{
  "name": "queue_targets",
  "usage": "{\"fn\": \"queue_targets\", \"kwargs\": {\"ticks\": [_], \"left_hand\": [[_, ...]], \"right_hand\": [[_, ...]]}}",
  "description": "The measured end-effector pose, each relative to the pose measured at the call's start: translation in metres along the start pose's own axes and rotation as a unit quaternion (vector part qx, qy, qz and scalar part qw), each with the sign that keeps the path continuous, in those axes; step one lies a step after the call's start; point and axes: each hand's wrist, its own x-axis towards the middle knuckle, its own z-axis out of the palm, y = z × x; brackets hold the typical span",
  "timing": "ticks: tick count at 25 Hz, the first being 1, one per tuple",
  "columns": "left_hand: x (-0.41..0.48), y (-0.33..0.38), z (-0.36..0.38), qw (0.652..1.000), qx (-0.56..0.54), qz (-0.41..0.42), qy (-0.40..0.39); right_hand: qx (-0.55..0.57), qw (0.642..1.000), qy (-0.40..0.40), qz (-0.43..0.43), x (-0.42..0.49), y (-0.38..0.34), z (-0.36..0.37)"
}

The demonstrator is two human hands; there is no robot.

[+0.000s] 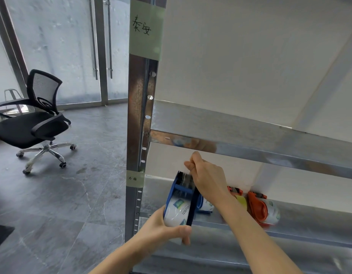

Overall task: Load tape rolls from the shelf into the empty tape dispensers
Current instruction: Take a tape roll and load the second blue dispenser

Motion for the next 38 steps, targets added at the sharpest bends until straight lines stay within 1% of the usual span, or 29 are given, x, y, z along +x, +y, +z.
{"fn": "queue_targets", "kwargs": {"ticks": [2, 5, 8, 12, 15, 16, 18, 20, 21, 23, 24, 25, 26, 29, 30, 31, 33, 34, 36, 38], "left_hand": [[-0.001, -0.005, 0.004, 1.000, 0.021, 0.014, 0.011], [-0.003, -0.014, 0.008, 0.999, 0.039, 0.017, 0.006], [-0.008, -0.019, 0.010, 0.999, 0.041, 0.024, -0.008], [-0.017, -0.021, 0.011, 0.998, 0.046, 0.040, -0.005], [-0.021, -0.021, 0.013, 0.997, 0.047, 0.057, 0.011], [-0.022, -0.021, 0.014, 0.997, 0.048, 0.062, 0.019], [-0.025, -0.023, 0.017, 0.997, 0.041, 0.060, 0.037], [-0.026, -0.026, 0.020, 0.996, 0.029, 0.056, 0.059], [-0.026, -0.026, 0.021, 0.996, 0.028, 0.058, 0.069], [-0.022, -0.029, 0.021, 0.994, 0.029, 0.064, 0.079], [-0.020, -0.031, 0.021, 0.994, 0.029, 0.063, 0.083], [-0.018, -0.033, 0.019, 0.994, 0.025, 0.058, 0.085], [-0.015, -0.036, 0.017, 0.995, 0.016, 0.050, 0.086], [-0.007, -0.047, 0.012, 0.996, -0.004, 0.030, 0.081], [-0.003, -0.051, 0.011, 0.996, -0.006, 0.028, 0.082], [0.002, -0.054, 0.009, 0.996, -0.005, 0.026, 0.088], [0.016, -0.060, 0.003, 0.994, 0.000, 0.009, 0.111], [0.023, -0.063, 0.000, 0.993, 0.005, 0.001, 0.119], [0.038, -0.066, -0.002, 0.992, 0.019, -0.017, 0.125], [0.056, -0.072, 0.000, 0.990, 0.020, -0.049, 0.130]], "right_hand": [[0.038, 0.999, 0.010, 0.024, 0.003, 0.001, 0.000], [0.094, 0.994, 0.002, 0.060, 0.005, 0.005, 0.001], [0.194, 0.975, -0.006, 0.111, 0.007, 0.007, 0.002], [0.264, 0.954, -0.027, 0.139, 0.009, 0.006, 0.002], [0.321, 0.930, -0.077, 0.163, 0.008, 0.009, 0.000], [0.350, 0.912, -0.107, 0.186, 0.008, 0.010, 0.000], [0.427, 0.853, -0.177, 0.242, 0.005, 0.013, 0.001], [0.501, 0.776, -0.251, 0.290, -0.005, 0.012, 0.007], [0.537, 0.730, -0.280, 0.317, -0.012, 0.012, 0.015], [0.614, 0.630, -0.299, 0.370, -0.030, 0.010, 0.033], [0.644, 0.593, -0.296, 0.382, -0.038, 0.009, 0.042], [0.668, 0.570, -0.287, 0.382, -0.043, 0.007, 0.050], [0.686, 0.559, -0.272, 0.378, -0.047, 0.005, 0.056], [0.703, 0.572, -0.197, 0.375, -0.055, 0.006, 0.080], [0.714, 0.569, -0.181, 0.366, -0.061, 0.009, 0.090], [0.733, 0.558, -0.173, 0.349, -0.067, 0.013, 0.100], [0.762, 0.530, -0.174, 0.330, -0.080, 0.019, 0.117], [0.762, 0.531, -0.183, 0.323, -0.084, 0.020, 0.125], [0.743, 0.548, -0.199, 0.329, -0.087, 0.019, 0.140], [0.727, 0.550, -0.191, 0.364, -0.083, 0.020, 0.159]]}}
